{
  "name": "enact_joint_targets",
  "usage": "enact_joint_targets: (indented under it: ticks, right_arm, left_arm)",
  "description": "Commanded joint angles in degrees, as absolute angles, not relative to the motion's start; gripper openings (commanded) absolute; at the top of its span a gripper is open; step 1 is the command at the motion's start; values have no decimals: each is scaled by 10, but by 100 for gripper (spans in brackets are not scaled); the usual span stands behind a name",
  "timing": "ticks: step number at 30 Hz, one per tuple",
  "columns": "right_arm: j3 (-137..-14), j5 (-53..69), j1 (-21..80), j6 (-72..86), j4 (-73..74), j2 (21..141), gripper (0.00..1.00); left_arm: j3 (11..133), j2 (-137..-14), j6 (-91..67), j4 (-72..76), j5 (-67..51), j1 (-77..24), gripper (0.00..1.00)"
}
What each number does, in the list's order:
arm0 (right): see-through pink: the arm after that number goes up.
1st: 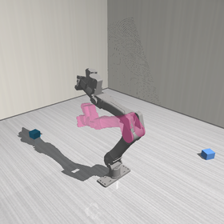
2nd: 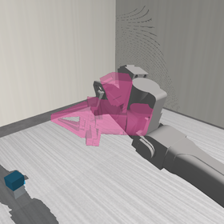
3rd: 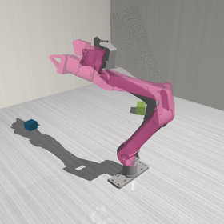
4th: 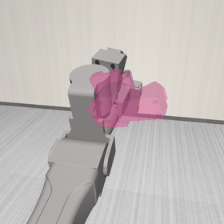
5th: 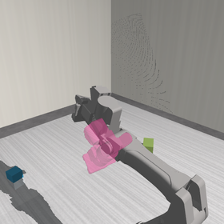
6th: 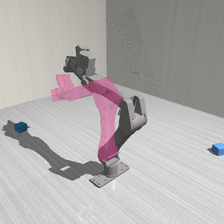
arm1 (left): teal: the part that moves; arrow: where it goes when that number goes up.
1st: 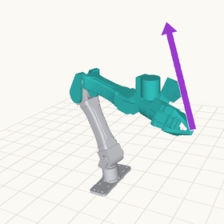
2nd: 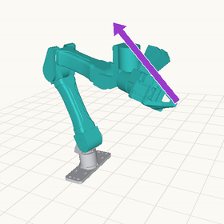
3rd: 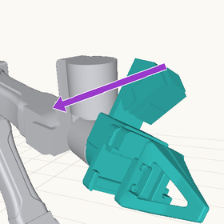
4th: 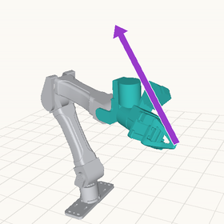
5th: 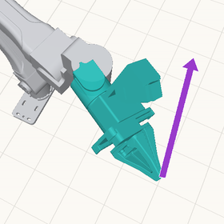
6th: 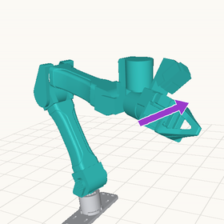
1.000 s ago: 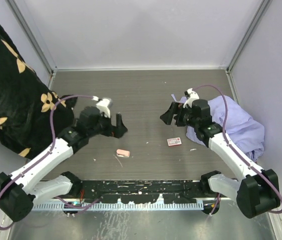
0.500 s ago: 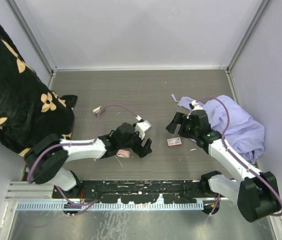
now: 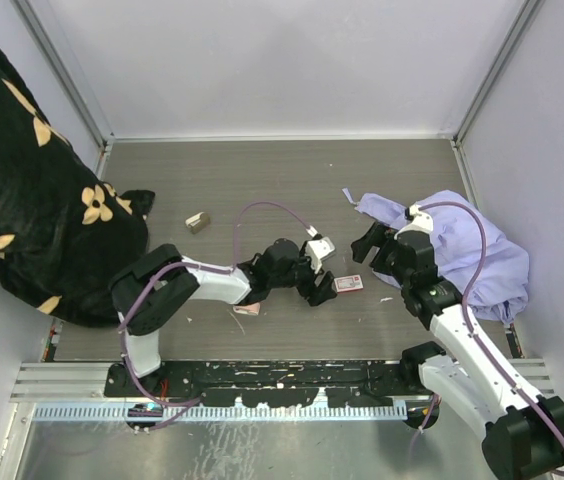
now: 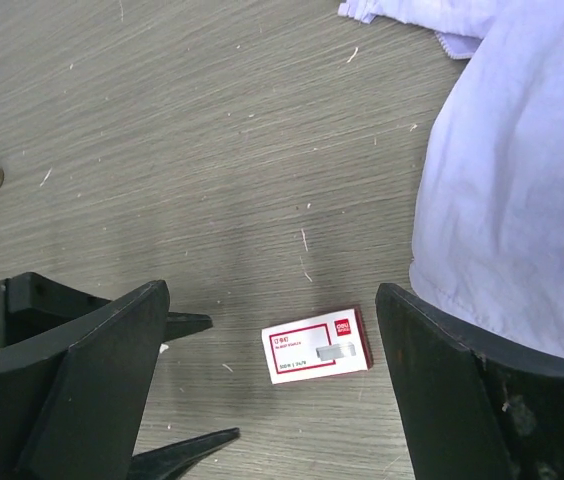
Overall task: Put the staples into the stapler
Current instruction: Move the staple box to the center of the board.
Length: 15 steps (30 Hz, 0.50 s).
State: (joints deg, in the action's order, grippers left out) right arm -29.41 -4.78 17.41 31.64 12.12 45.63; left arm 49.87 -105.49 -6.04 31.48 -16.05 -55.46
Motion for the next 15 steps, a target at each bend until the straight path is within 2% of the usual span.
enact_joint_targets:
  ticks: [1, 4, 15]
  right_arm:
    - [-290, -79, 174, 315, 103, 432, 91]
    - [-285, -73, 174, 314, 102, 418, 91]
    - [-262, -61, 175, 315, 99, 371, 91]
  left_arm:
    - [538, -1081, -17, 351, -178, -567, 74]
    - [558, -1099, 6, 337, -174, -567, 71]
    - [612, -1155, 45, 291, -191, -567, 71]
